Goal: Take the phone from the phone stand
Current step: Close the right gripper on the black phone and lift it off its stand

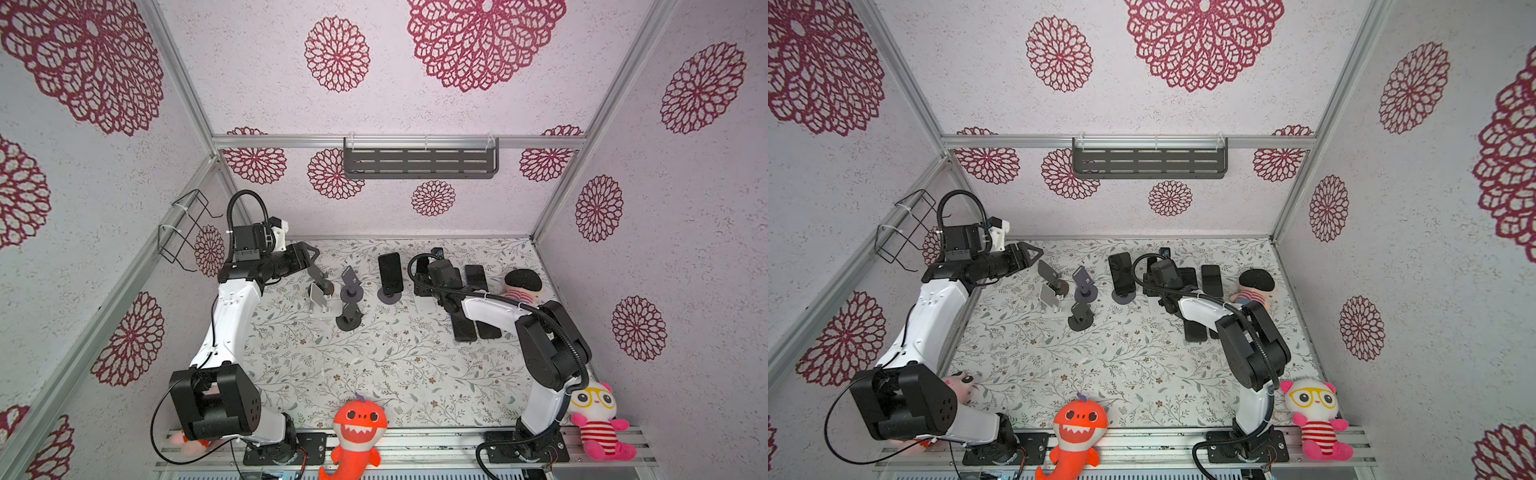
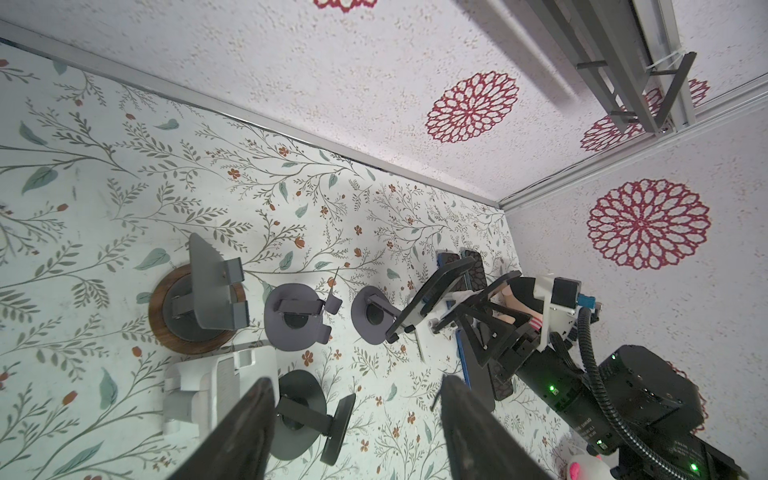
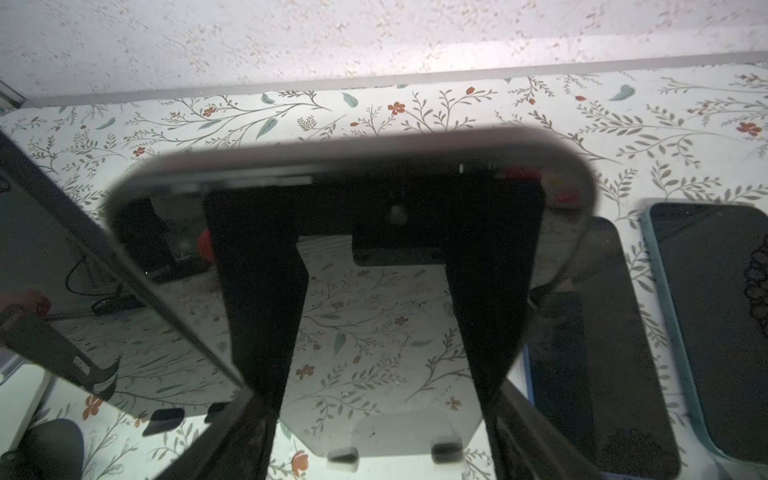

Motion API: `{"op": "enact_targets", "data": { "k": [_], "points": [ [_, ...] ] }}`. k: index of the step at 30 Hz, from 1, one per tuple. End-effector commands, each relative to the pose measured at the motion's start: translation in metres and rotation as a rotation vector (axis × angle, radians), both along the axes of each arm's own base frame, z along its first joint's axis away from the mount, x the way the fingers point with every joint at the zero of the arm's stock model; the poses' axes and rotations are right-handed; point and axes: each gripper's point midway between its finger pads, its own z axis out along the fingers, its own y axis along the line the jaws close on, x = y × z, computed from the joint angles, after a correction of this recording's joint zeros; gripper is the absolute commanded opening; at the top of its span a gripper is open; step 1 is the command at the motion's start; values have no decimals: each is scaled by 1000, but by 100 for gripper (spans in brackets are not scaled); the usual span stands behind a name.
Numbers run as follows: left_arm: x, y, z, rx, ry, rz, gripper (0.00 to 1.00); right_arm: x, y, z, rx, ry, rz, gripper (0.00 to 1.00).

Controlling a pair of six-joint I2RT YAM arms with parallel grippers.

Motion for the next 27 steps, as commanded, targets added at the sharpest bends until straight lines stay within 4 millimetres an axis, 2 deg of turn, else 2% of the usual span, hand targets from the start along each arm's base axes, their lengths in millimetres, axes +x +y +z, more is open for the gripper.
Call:
{"op": "enact_targets", "data": {
  "k": [1, 18, 27],
  "points": [
    [2, 2, -3, -3, -1, -8, 66, 4, 3, 51, 44, -100, 1, 74],
    [3, 2, -5, -5, 6, -9, 67, -2, -1, 84, 57, -142, 7, 69],
    [3, 2, -5, -6, 9, -9, 67, -23, -12, 100, 56, -116, 14, 67]
  ]
}}
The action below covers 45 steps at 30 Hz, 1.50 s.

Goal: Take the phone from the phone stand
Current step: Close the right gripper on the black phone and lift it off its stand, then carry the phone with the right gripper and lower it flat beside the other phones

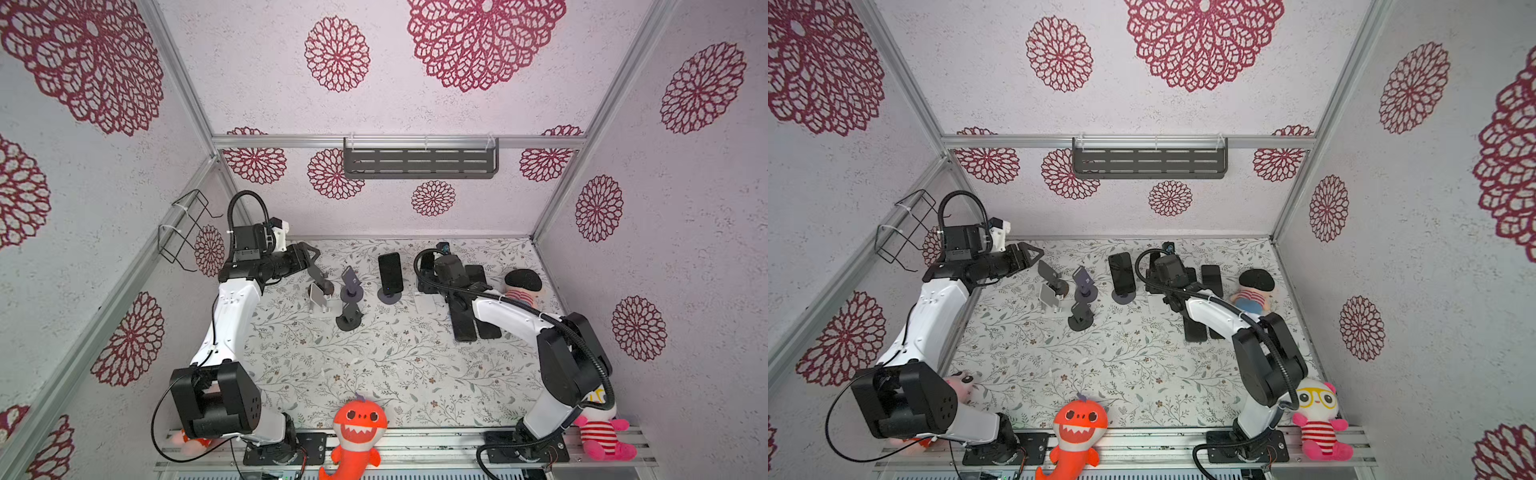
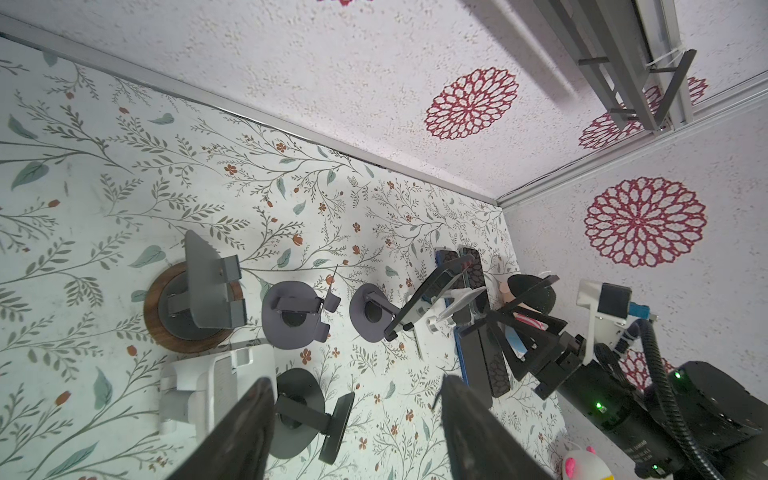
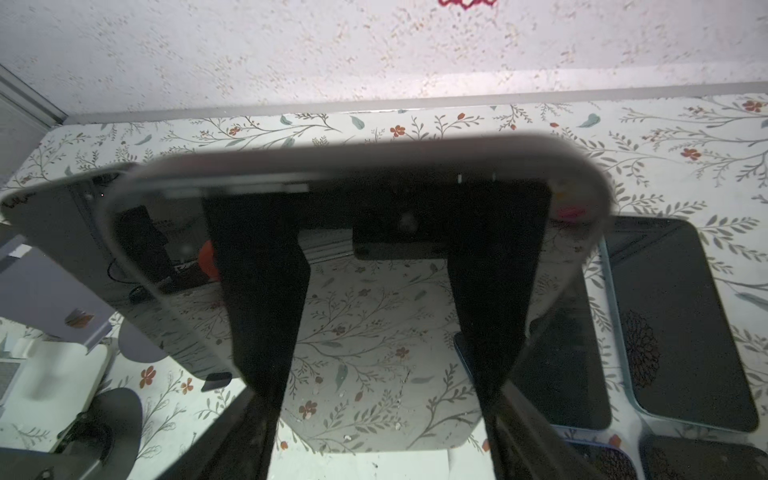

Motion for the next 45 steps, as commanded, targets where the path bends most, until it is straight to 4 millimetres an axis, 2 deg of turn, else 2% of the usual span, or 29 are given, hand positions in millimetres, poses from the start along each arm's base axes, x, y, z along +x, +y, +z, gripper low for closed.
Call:
{"op": "enact_targets", "data": {
  "k": [1, 5, 12, 17, 23, 33, 45],
  "points": [
    [2, 3, -2, 2, 0, -1, 67, -7, -3, 53, 39, -84, 5, 66],
    [1, 3, -1, 2, 1, -1, 67, -26, -14, 51, 6, -26, 16, 62],
    [-1, 3, 3, 11, -8, 1, 67, -64, -35, 44, -40, 82, 29, 61],
    [-2, 2, 6, 9, -12, 0, 67, -94, -44, 26, -76, 209, 62, 59],
    [-3, 1, 8, 5, -16, -4, 67, -122, -50, -5, -108, 358, 88, 55],
    [-5, 4, 12, 39, -33, 6, 67, -133, -44, -59, -68, 472, 89, 53],
    [-7, 4, 15, 39, -39, 1, 67, -122, -45, -103, -121, 514, 57, 54]
  ]
}}
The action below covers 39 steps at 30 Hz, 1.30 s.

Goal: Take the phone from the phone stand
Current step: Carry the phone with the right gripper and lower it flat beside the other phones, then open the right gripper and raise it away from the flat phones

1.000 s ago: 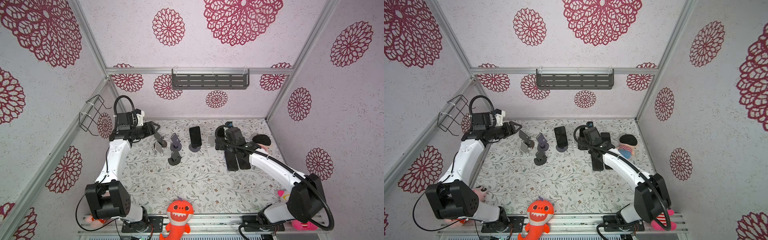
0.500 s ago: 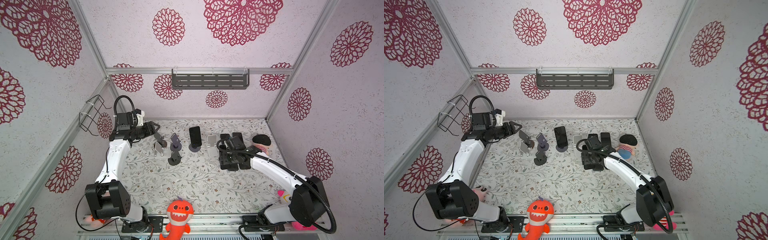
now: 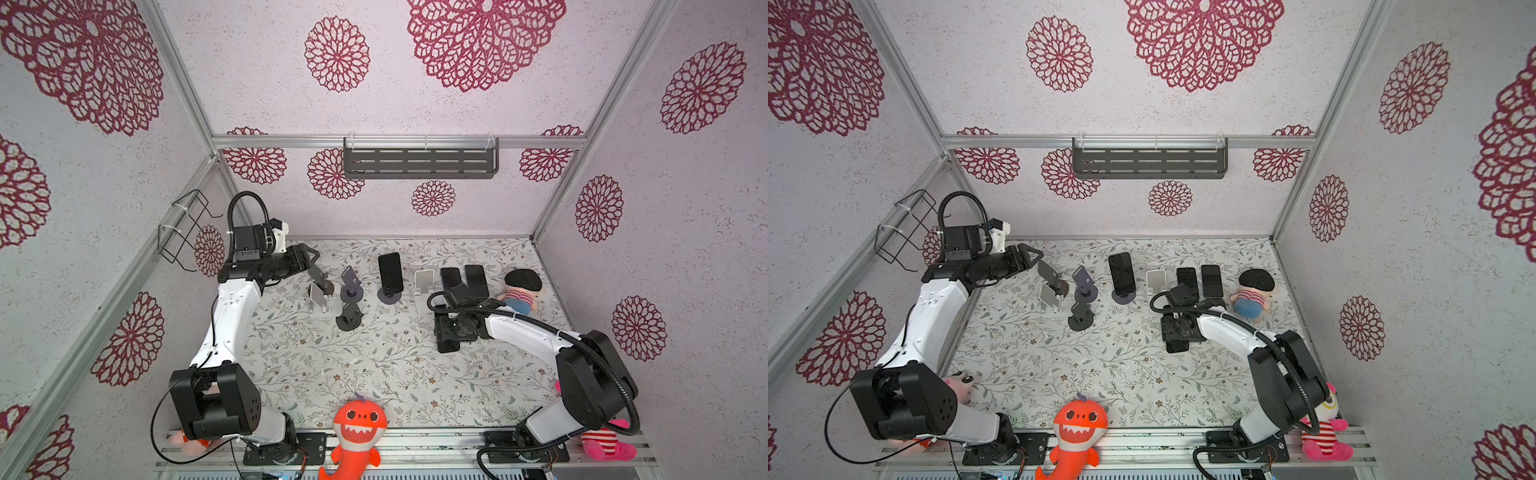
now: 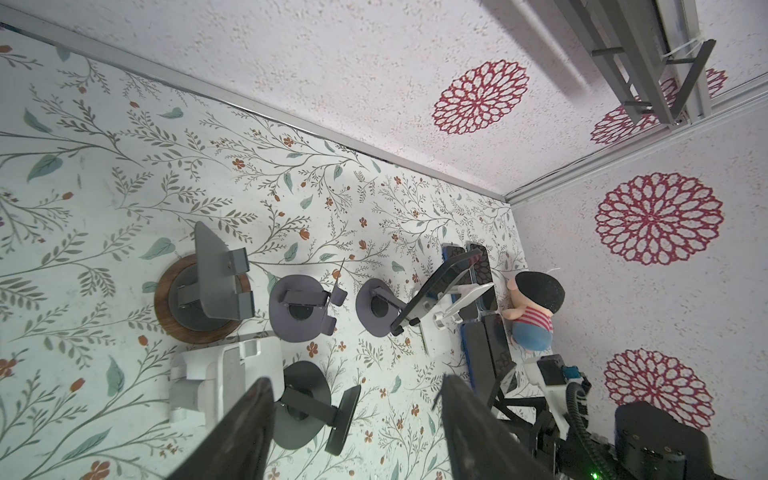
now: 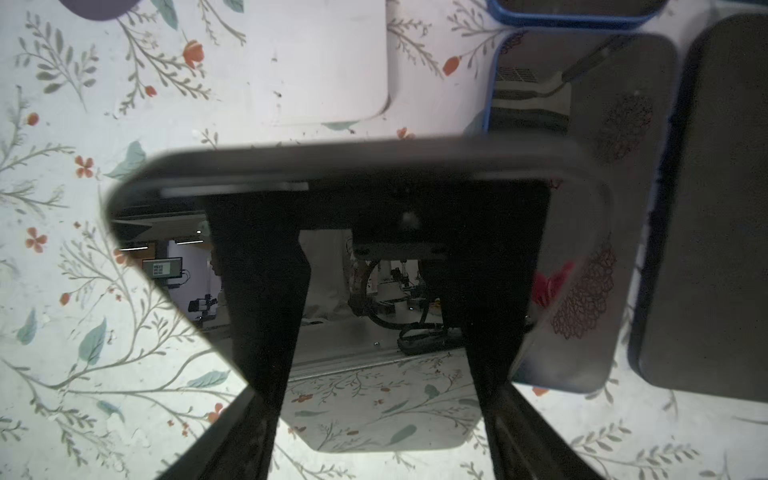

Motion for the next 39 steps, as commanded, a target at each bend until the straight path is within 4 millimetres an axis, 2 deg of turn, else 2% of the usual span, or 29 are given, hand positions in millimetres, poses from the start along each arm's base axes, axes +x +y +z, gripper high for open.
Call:
{"op": "enact_targets", "data": {
  "k": [1, 10, 17, 28, 33, 39],
  "points": [
    [-3, 2, 18, 19, -52, -4, 67, 16, 4, 7, 21, -62, -32, 54],
    [-4, 1, 18, 19, -54, -6, 67, 29, 5, -4, 15, -96, -65, 57],
    [-3, 2, 18, 20, -55, -5, 67, 32, 4, -15, -4, -90, -77, 61],
    [-3, 1, 17, 18, -50, -8, 67, 36, 7, -19, 27, -112, -108, 63],
    [-3, 1, 16, 16, -49, -9, 67, 37, 8, -22, 28, -109, -119, 69],
    [-2, 1, 15, 15, -45, -10, 67, 40, 6, -22, 17, -115, -131, 72]
  ]
}}
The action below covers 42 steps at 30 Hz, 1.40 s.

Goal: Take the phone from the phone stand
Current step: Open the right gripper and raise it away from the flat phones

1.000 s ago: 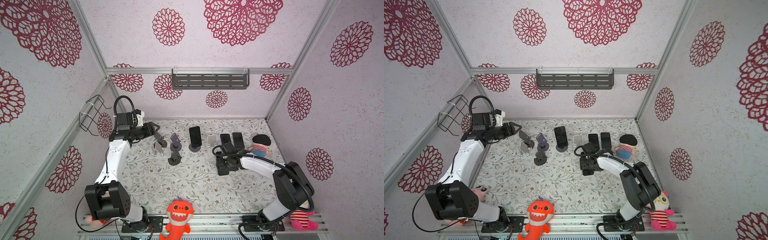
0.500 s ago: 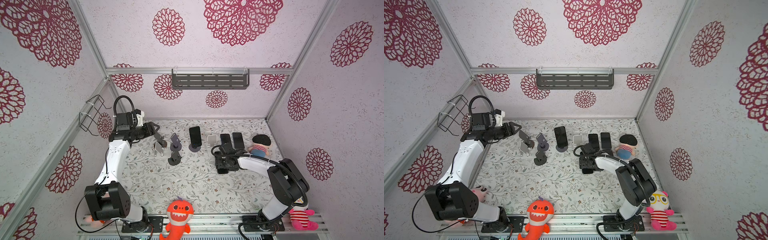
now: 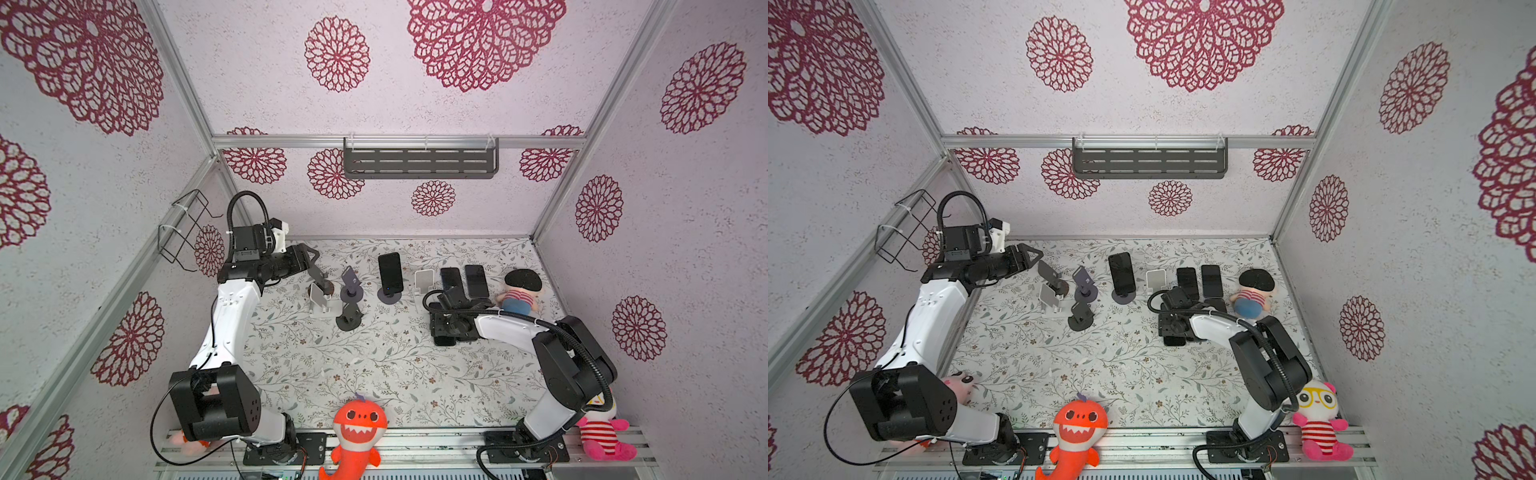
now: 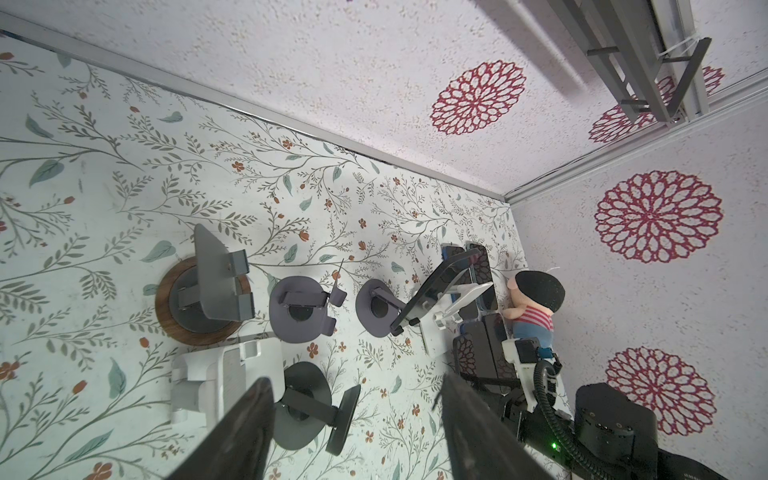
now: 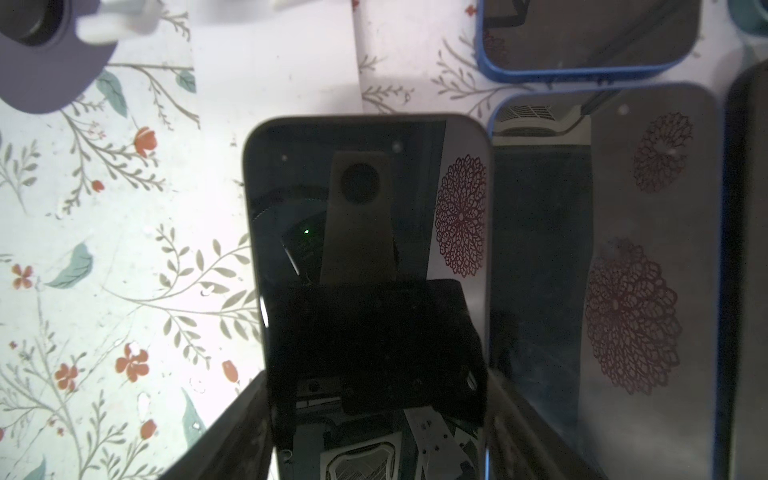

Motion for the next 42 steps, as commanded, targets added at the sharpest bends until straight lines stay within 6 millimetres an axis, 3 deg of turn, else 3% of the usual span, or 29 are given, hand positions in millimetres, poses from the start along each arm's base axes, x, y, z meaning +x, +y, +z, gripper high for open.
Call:
{"op": "enact_targets", "data": {
  "k": [1, 21, 24, 31, 37, 42],
  "points": [
    [-1, 1, 13, 11, -38, -7, 67, 7, -1, 2, -9, -24, -33, 74],
    [-3, 1, 14, 13, -42, -8, 67, 9, 0, 17, 6, -51, -29, 82],
    [-2, 1, 15, 16, -44, -8, 67, 9, 1, 29, 22, -68, -27, 81],
    [-9, -3, 25, 59, -86, -43, 67, 8, -9, 79, 39, -140, -16, 80],
    [-33, -40, 48, 178, -186, -195, 64, 5, -30, 106, 84, -183, -26, 80],
    [-54, -94, 53, 261, -219, -367, 64, -1, -49, 123, 152, -212, -42, 78]
  ]
}}
